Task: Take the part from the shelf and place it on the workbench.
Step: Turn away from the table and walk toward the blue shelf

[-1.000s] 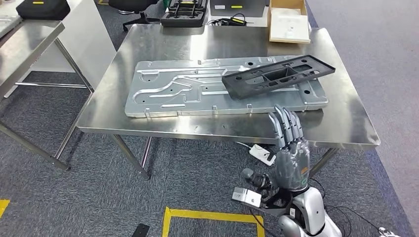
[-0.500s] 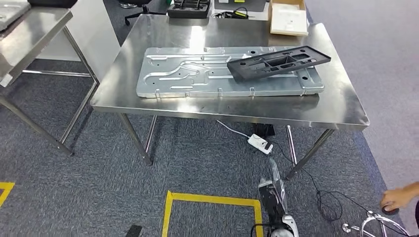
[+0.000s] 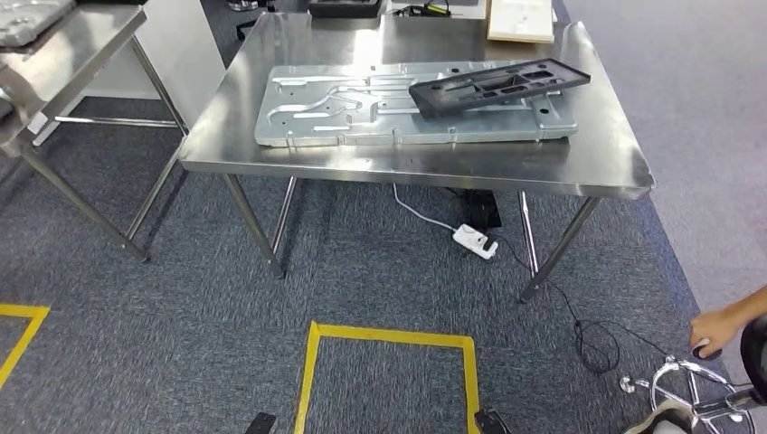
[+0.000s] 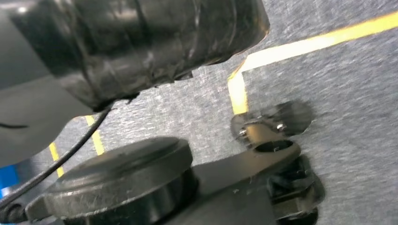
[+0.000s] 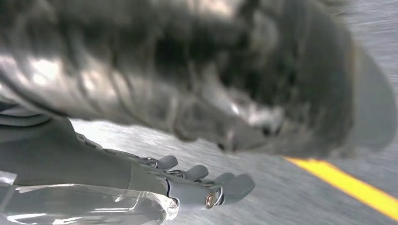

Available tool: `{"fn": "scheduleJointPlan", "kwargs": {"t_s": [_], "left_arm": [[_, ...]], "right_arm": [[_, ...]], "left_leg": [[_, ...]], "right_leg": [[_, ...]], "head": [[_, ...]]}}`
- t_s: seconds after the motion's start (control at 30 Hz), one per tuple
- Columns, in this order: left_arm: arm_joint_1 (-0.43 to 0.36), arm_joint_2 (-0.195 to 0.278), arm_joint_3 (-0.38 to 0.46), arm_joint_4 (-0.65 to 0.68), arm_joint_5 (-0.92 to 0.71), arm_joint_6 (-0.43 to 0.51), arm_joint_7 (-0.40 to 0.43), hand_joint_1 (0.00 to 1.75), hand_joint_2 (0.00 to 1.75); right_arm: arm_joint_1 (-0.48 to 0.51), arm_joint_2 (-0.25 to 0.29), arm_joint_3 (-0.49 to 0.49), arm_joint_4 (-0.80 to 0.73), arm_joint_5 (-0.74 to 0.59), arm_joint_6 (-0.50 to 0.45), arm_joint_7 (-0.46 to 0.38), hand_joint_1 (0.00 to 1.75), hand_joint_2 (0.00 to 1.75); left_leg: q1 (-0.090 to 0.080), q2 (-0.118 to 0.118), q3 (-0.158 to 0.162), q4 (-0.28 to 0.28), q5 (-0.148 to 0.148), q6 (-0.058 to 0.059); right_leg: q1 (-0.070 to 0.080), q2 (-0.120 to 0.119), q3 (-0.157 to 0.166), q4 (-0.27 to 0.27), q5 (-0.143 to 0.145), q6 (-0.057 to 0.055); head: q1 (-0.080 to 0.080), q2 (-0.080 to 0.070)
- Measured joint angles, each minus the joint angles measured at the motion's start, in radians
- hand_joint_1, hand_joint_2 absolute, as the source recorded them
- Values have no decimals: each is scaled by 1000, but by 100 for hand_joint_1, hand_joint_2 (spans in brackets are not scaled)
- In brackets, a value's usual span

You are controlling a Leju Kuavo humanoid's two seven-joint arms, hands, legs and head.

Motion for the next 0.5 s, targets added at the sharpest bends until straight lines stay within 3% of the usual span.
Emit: {"fn": "scheduleJointPlan", "kwargs": {"t_s": [0.07, 0.1, 0.13, 0.17, 0.23, 0.27, 0.33, 0.37, 0.4, 0.47, 0.5], "left_arm": [[1, 0, 0, 0, -4, 0, 2, 0, 0], [1, 0, 0, 0, -4, 0, 2, 0, 0], [1, 0, 0, 0, -4, 0, 2, 0, 0], [0, 0, -1, 0, -4, 0, 2, 0, 0], [0, 0, -1, 0, -4, 0, 2, 0, 0], [-1, 0, -1, 0, -4, 0, 2, 0, 0], [-5, 0, -1, 0, -5, 0, 2, 0, 0], [-7, 0, -1, 0, -5, 0, 1, 0, 0], [-8, 0, -1, 0, -5, 0, 1, 0, 0], [-9, 0, -2, 0, -5, 0, 2, 0, 0], [-9, 0, -3, 0, -5, 0, 2, 0, 0]], "right_arm": [[-1, 3, 2, 30, 0, 8, 15, 0, 0], [-1, 4, 2, 41, 0, 8, 18, 0, 0], [-2, 5, 3, 51, 0, 8, 19, 0, 0], [-3, 6, 3, 61, 0, 8, 21, 0, 0], [-4, 8, 4, 77, 0, 8, 23, 0, 0], [-4, 9, 5, 83, 0, 8, 23, 0, 0], [-6, 11, 6, 92, 0, 8, 24, 0, 0], [-8, 12, 7, 97, 0, 8, 24, 0, 0], [-10, 13, 8, 104, 0, 8, 24, 0, 0], [-13, 16, 10, 117, 2, 9, 24, 0, 0], [-12, 17, 11, 123, 2, 10, 24, 0, 0]], "left_leg": [[5, 0, -32, 116, -112, -10], [6, 0, -41, 177, -146, -14], [7, 0, -39, 223, -154, -16], [7, 0, -25, 243, -138, -15], [7, -1, 48, 196, -77, -9], [6, -1, 105, 129, -69, -3], [0, -2, 219, -26, -105, 13], [-4, -2, 252, -82, -126, 21], [-10, -3, 266, -110, -131, 28], [-14, -1, 255, -123, -106, 45], [-13, 1, 246, -128, -90, 54]], "right_leg": [[0, 0, -33, 0, 27, -8], [1, 0, -50, 1, 40, -9], [2, 0, -67, 2, 54, -8], [4, -1, -86, 3, 67, -7], [8, -1, -121, 5, 94, -5], [9, 0, -137, 6, 108, -3], [10, 1, -154, 6, 130, 4], [7, 0, -154, 4, 140, 10], [4, 0, -152, 0, 150, 16], [-2, 0, -153, -9, 163, 30], [-3, 2, -160, -1, 143, 34]], "head": [[-2, 0], [-3, 0], [-3, 0], [-3, 0], [-3, 0], [-3, 0], [-1, 0], [-1, 0], [-3, 0], [-8, 0], [-10, 0]]}}
